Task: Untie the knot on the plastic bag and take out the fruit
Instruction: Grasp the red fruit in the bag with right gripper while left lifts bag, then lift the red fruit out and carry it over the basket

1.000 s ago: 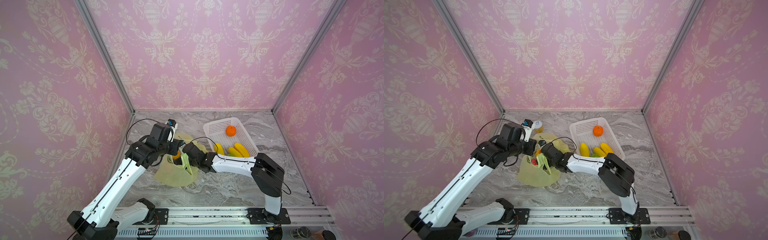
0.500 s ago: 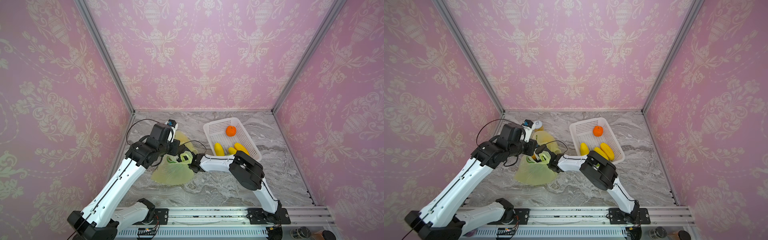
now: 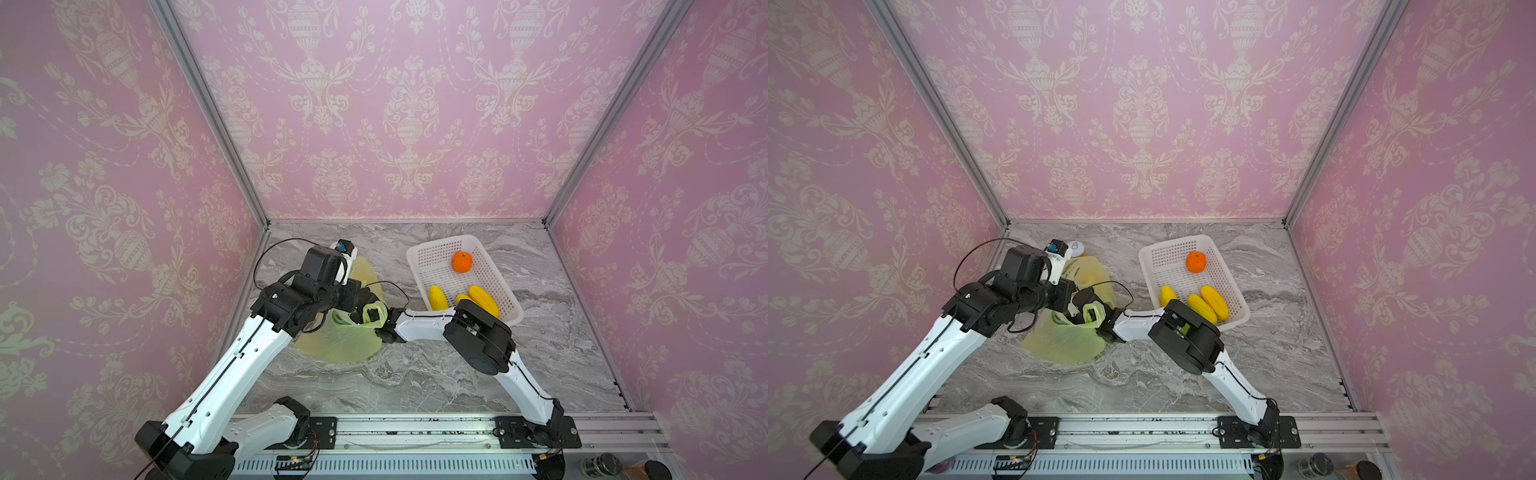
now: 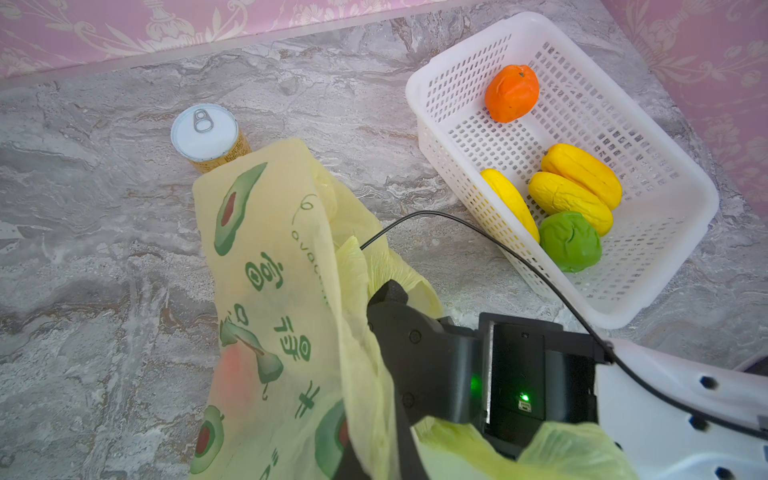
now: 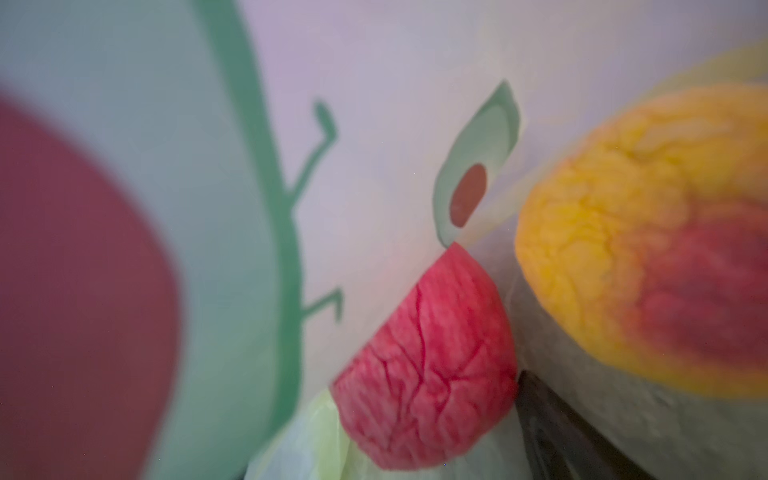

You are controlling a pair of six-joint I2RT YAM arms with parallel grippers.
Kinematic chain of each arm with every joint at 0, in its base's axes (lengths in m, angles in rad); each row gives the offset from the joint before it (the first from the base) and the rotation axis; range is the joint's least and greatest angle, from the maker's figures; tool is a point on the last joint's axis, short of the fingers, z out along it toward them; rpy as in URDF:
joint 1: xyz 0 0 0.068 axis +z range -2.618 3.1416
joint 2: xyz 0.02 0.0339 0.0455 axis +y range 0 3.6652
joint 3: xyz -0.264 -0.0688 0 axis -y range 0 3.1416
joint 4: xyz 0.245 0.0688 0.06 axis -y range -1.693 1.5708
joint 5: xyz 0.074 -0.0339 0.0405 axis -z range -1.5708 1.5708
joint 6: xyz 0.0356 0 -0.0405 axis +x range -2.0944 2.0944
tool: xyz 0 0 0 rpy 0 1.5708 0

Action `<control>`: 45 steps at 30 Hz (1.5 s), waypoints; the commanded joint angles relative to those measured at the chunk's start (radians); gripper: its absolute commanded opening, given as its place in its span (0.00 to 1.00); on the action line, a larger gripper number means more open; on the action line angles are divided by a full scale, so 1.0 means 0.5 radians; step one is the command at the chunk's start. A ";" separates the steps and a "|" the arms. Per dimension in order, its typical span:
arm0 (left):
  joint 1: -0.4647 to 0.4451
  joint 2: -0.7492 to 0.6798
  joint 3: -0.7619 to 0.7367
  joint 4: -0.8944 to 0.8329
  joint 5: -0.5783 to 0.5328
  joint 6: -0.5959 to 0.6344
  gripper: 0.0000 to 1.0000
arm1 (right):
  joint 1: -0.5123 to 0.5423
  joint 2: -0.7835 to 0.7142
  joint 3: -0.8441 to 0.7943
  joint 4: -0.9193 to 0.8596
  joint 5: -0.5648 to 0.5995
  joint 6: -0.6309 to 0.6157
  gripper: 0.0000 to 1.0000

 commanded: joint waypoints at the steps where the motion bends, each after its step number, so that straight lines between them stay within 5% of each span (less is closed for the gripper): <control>1: 0.020 -0.023 -0.015 0.047 0.138 0.027 0.00 | -0.009 0.041 -0.034 0.480 -0.092 0.127 0.95; 8: 0.017 -0.084 -0.043 0.133 0.467 0.020 0.00 | -0.015 0.274 0.265 0.300 -0.079 0.192 0.90; 12: 0.019 -0.117 -0.052 0.161 0.542 0.014 0.00 | -0.027 0.270 0.235 0.338 -0.089 0.213 0.69; 18: 0.017 -0.125 -0.052 0.127 0.326 0.023 0.00 | -0.042 0.152 0.032 0.423 -0.087 0.213 0.40; 24: 0.024 -0.091 -0.040 0.077 0.116 0.027 0.00 | -0.055 -0.084 -0.237 0.453 -0.102 0.190 0.28; 33: 0.036 -0.047 -0.034 0.029 -0.119 0.023 0.00 | -0.055 -0.601 -0.645 0.497 -0.111 0.062 0.21; 45: 0.060 -0.008 -0.026 0.001 -0.176 0.016 0.00 | -0.028 -1.517 -1.269 0.121 0.408 -0.379 0.17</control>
